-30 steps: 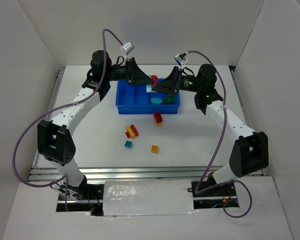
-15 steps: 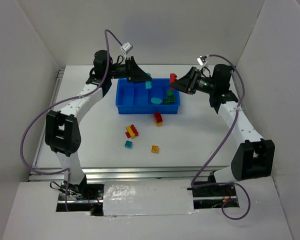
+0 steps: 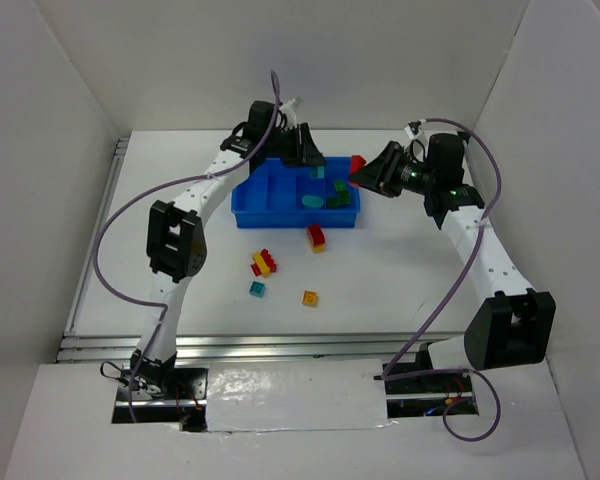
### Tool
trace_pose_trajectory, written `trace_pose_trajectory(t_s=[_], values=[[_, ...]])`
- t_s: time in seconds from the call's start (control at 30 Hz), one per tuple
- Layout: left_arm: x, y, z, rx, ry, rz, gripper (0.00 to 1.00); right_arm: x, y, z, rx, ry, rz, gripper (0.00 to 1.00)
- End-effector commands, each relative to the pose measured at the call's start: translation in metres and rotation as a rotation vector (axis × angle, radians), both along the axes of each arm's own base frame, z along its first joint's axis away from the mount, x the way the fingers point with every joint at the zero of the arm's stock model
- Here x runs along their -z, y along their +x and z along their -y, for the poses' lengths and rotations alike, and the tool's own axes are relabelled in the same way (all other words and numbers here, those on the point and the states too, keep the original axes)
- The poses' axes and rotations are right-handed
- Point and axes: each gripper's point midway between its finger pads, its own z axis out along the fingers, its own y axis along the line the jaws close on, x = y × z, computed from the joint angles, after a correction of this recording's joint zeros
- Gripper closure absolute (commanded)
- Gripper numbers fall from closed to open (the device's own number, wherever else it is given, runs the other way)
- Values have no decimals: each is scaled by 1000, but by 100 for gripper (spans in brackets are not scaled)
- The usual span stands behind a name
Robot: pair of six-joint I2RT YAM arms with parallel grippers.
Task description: Sort the legos into containers by color
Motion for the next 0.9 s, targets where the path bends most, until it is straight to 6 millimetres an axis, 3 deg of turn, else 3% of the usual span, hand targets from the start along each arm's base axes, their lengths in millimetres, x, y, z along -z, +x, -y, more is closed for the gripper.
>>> trace_pose_trajectory(t_s=[0.0, 0.13, 0.23, 0.27, 0.33, 0.4, 0.5, 0.57, 0.6, 0.67, 0.7, 0.77, 0.8, 0.83, 0.87], values=[[42, 24, -28, -141, 182, -29, 79, -30, -5, 2, 11, -25, 89, 100], [75, 24, -29, -131, 216, -75, 61, -26, -6, 1, 3, -26, 82, 100], [89, 27, -28, -133, 217, -101, 44, -25, -6, -3, -18, -7, 80, 100], [89, 29, -27, -136, 209, -104, 36, -24, -7, -4, -22, -4, 76, 100], [90, 28, -22, -113, 180, -108, 29, -22, -7, -7, -36, -3, 73, 100], [88, 28, -20, -104, 163, -110, 4, -23, -8, -10, -48, 3, 76, 100], [77, 29, -22, -99, 146, -95, 1, -24, -7, -13, -61, -1, 81, 100], [60, 30, -25, -106, 121, -81, 0, -18, -7, -18, -71, -19, 66, 100], [40, 33, -33, -123, 99, -59, 0, -20, -5, -20, -76, -40, 81, 100], [15, 36, -47, -155, 67, -33, 0, -1, 3, -25, -51, -107, 38, 100], [-14, 39, -65, -196, 51, 6, 0, -3, 7, -28, -48, -120, 42, 100], [-33, 46, -96, -312, 68, 17, 1, 16, 20, -34, -18, -152, -17, 100], [-54, 44, -124, -383, 70, 22, 0, 25, 33, -39, -11, -160, -45, 100], [-62, 42, -141, -430, 68, 16, 1, 32, 38, -41, 0, -169, -75, 100], [-55, 39, -157, -476, 89, -18, 1, 37, 48, -44, 28, -178, -101, 100]])
